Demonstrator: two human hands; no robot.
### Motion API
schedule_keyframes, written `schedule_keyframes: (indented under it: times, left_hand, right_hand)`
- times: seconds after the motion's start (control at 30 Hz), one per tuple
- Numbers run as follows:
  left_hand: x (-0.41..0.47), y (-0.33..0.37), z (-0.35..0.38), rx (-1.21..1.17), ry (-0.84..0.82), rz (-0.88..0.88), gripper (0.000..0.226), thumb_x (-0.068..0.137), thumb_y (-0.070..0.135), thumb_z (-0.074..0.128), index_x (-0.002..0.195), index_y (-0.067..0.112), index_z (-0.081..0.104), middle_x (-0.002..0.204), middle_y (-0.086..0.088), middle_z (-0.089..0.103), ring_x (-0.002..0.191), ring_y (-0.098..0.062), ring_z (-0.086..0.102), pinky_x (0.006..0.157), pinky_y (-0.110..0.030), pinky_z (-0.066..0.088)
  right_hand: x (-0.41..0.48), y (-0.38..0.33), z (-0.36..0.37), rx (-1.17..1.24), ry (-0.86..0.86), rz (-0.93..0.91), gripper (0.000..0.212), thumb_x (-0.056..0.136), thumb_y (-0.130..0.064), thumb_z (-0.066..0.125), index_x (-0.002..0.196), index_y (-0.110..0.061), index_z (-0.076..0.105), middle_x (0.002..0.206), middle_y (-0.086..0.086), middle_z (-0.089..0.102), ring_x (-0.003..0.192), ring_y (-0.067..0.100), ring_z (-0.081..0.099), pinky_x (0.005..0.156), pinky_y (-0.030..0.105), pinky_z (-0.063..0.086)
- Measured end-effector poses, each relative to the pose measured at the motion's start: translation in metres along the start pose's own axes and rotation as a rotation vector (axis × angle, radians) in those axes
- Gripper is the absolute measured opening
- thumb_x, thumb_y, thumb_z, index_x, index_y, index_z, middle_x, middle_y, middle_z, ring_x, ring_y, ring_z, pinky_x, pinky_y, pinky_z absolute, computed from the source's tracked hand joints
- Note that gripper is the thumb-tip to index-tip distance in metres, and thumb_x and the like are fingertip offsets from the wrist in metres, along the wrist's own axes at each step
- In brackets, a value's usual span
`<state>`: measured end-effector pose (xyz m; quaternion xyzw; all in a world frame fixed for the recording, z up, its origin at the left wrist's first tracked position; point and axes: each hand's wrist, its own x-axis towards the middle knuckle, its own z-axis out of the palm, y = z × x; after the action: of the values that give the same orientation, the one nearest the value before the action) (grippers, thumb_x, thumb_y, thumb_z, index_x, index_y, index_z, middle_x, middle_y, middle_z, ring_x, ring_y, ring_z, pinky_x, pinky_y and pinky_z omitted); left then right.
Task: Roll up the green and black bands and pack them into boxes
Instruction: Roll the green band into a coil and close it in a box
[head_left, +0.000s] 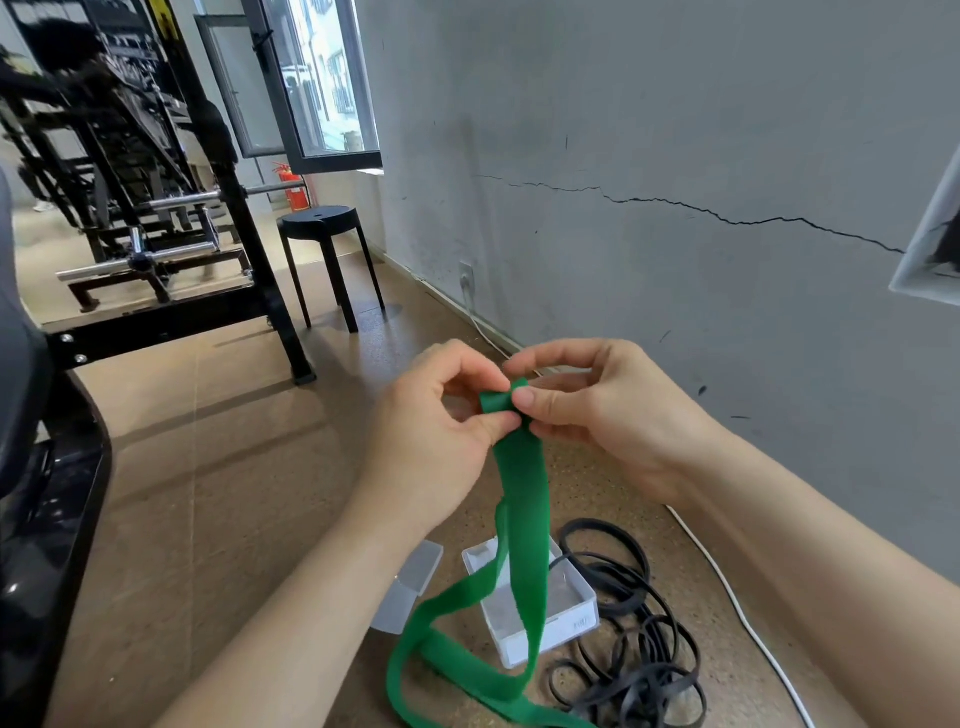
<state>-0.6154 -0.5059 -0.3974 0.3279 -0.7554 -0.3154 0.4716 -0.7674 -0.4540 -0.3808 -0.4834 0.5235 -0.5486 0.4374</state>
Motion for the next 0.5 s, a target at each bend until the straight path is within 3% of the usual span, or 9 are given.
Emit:
schedule_keyframes:
  times: [0.13, 0.23, 0.3, 0.33, 0.43, 0.5]
  left_hand:
    - [0.006, 0.006, -0.019, -0.084, -0.388, -0.117, 0.06, 0.062, 0.0, 0.085, 0.105, 0.038, 0.07, 0.078, 0.017, 0.051, 0.081, -0.009, 0.058, 0.086, -0.042, 0.055]
    - [0.007, 0.009, -0.033, -0.086, -0.572, -0.172, 0.058, 0.056, 0.022, 0.089, 0.107, 0.041, 0.071, 0.085, -0.002, 0.055, 0.083, -0.016, 0.058, 0.089, -0.044, 0.053]
    - [0.005, 0.011, -0.035, -0.01, -0.542, -0.155, 0.049, 0.061, 0.035, 0.084, 0.107, 0.043, 0.068, 0.077, -0.008, 0.065, 0.069, -0.015, 0.062, 0.072, -0.039, 0.057]
    - [0.003, 0.012, -0.034, 0.064, -0.497, -0.105, 0.044, 0.068, 0.037, 0.079, 0.109, 0.046, 0.065, 0.075, -0.001, 0.069, 0.064, -0.013, 0.065, 0.065, -0.034, 0.057]
    - [0.0, 0.013, -0.03, 0.255, -0.346, 0.128, 0.033, 0.084, 0.032, 0.071, 0.114, 0.044, 0.064, 0.084, 0.007, 0.072, 0.068, -0.008, 0.068, 0.07, -0.034, 0.057]
    - [-0.001, 0.011, -0.028, 0.333, -0.27, 0.214, 0.024, 0.081, 0.031, 0.065, 0.104, 0.032, 0.07, 0.072, 0.003, 0.068, 0.061, -0.011, 0.063, 0.063, -0.031, 0.055]
  right_hand:
    - [-0.001, -0.002, -0.004, -0.03, -0.11, 0.008, 0.029, 0.082, 0.011, 0.066, 0.101, -0.008, 0.057, 0.095, 0.029, 0.066, 0.081, 0.028, 0.063, 0.078, 0.036, 0.052]
    - [-0.003, -0.002, -0.005, -0.049, -0.257, -0.003, 0.033, 0.083, 0.012, 0.063, 0.106, -0.007, 0.049, 0.101, 0.034, 0.067, 0.084, 0.03, 0.063, 0.081, 0.038, 0.051]
    - [-0.001, -0.001, -0.005, -0.077, -0.241, -0.014, 0.028, 0.085, 0.005, 0.065, 0.105, -0.009, 0.051, 0.094, 0.03, 0.069, 0.078, 0.028, 0.061, 0.075, 0.036, 0.05]
    - [0.0, -0.001, -0.004, -0.087, -0.203, -0.019, 0.024, 0.085, 0.001, 0.066, 0.104, -0.01, 0.054, 0.086, 0.024, 0.07, 0.072, 0.026, 0.058, 0.068, 0.032, 0.048]
    - [0.003, 0.0, -0.001, -0.091, -0.108, -0.043, 0.012, 0.087, -0.01, 0.066, 0.098, -0.007, 0.061, 0.07, 0.008, 0.068, 0.057, 0.013, 0.052, 0.053, 0.02, 0.041]
    - [0.004, 0.001, 0.003, -0.122, -0.084, -0.056, 0.009, 0.088, -0.015, 0.067, 0.092, -0.007, 0.065, 0.068, 0.006, 0.066, 0.054, 0.009, 0.052, 0.05, 0.018, 0.041]
